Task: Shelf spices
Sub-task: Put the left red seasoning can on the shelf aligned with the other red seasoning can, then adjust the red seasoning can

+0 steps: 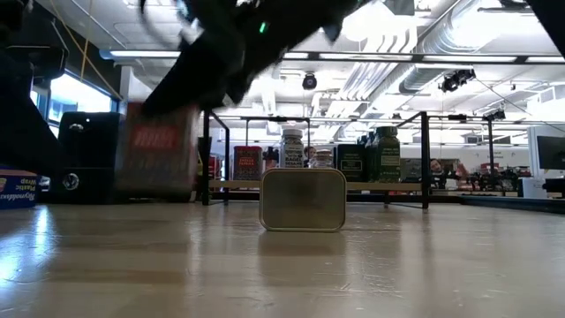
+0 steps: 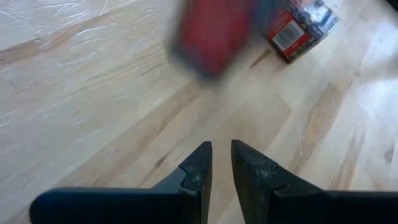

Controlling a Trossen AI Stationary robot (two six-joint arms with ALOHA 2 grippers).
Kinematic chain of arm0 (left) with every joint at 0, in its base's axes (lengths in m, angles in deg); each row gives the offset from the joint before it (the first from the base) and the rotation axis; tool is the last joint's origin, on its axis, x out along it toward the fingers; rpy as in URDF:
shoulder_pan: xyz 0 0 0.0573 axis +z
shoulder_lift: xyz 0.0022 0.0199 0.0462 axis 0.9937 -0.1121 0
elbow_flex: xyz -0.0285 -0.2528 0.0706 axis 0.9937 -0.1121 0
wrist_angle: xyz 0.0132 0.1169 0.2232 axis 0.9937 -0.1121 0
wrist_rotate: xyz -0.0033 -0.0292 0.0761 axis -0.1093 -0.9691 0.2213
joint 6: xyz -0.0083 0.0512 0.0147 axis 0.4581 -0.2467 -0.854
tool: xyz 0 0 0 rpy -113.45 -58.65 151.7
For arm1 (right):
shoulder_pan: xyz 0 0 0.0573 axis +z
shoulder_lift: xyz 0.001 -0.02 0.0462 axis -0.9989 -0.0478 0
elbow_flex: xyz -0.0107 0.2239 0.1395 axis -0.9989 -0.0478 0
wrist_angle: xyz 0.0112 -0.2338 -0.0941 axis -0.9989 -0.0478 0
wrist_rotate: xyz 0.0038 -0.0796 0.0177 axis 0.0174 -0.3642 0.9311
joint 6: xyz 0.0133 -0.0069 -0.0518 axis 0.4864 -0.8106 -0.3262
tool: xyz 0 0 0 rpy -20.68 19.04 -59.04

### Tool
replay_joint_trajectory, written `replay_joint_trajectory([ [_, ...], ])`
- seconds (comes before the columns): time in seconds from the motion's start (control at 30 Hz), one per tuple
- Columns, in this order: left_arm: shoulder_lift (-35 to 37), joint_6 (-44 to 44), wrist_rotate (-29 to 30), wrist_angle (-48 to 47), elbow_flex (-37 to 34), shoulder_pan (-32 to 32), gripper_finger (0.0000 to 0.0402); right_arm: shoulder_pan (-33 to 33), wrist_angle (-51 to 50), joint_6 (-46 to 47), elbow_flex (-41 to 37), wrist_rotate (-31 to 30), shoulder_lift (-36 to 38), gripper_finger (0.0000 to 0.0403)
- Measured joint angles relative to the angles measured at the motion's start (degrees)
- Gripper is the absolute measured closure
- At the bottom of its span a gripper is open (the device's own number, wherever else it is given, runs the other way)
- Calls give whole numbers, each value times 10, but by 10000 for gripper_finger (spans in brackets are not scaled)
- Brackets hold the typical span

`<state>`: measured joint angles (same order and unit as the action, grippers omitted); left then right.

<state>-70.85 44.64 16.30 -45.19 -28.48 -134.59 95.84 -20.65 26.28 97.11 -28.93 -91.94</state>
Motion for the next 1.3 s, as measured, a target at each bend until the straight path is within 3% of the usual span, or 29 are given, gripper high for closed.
replay_joint_trajectory([
  [0.13,0,0,3,1,0,0,344,-32,-50,-54,0,-47,76,202],
  [0.3,0,-5,15,5,0,0,344,-106,-97,-136,0,-55,138,202],
  [0.7,0,-40,32,39,0,7,344,-273,-61,-172,0,61,91,202],
  [1.07,0,-45,30,42,0,11,344,-296,-39,-180,0,53,52,147],
  [1.3,0,-45,30,43,0,11,344,-287,-22,-206,0,-38,59,160],
])
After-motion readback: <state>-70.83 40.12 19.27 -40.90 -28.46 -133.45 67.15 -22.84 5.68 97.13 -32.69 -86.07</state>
